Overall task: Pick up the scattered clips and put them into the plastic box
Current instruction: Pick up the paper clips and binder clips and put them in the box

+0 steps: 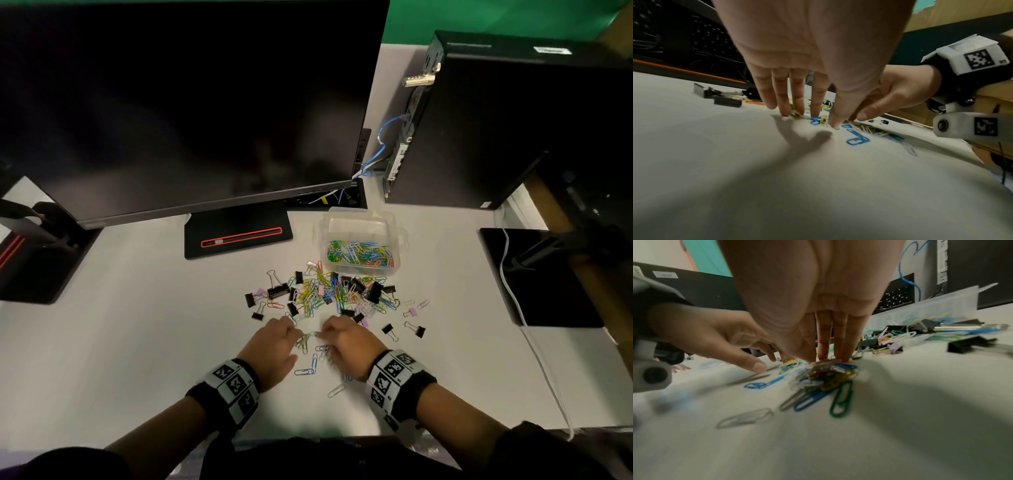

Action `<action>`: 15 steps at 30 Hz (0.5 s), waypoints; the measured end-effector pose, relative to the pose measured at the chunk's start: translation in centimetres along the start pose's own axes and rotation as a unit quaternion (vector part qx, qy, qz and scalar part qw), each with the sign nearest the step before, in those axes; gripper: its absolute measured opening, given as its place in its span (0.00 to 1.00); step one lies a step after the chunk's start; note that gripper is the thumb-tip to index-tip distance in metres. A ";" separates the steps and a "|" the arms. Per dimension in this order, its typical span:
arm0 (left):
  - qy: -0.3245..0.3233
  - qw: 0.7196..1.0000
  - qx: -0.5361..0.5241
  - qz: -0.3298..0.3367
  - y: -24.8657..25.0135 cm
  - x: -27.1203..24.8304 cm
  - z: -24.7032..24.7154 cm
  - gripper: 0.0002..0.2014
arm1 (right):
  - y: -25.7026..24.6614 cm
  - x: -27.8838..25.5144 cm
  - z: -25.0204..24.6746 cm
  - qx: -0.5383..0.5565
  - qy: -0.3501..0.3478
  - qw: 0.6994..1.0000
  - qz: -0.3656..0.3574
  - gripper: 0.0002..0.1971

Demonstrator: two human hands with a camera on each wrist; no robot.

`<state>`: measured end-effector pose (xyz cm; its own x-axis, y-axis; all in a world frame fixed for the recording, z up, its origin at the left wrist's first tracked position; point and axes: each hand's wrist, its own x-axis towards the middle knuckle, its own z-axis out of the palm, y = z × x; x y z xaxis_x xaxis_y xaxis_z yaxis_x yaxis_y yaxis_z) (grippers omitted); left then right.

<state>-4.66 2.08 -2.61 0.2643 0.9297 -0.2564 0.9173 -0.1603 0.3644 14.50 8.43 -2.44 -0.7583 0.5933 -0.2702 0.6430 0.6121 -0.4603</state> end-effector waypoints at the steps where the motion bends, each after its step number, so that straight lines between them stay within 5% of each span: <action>1: 0.000 1.000 -0.002 0.016 0.2 -0.1 0.2 0.22 | 0.2 -0.5 0.1 0.008 0.003 1.000 -0.005 0.20; 5: -0.010 0.997 -0.058 0.054 1.1 0.0 0.5 0.24 | 0.9 -1.4 -0.4 0.053 0.002 0.999 -0.009 0.17; 9: 0.041 0.998 -0.048 0.015 1.1 1.3 -0.3 0.22 | 0.9 -0.3 -1.2 0.056 0.062 0.996 0.018 0.22; 15: 0.015 0.999 0.024 -0.032 0.5 1.9 -0.6 0.26 | 0.4 1.7 -1.4 -0.033 0.013 0.999 0.032 0.32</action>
<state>-3.89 4.02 -2.36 0.1968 0.9477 -0.2512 0.9454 -0.1155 0.3049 13.62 10.35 -1.89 -0.7127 0.6451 -0.2755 0.6966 0.6046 -0.3863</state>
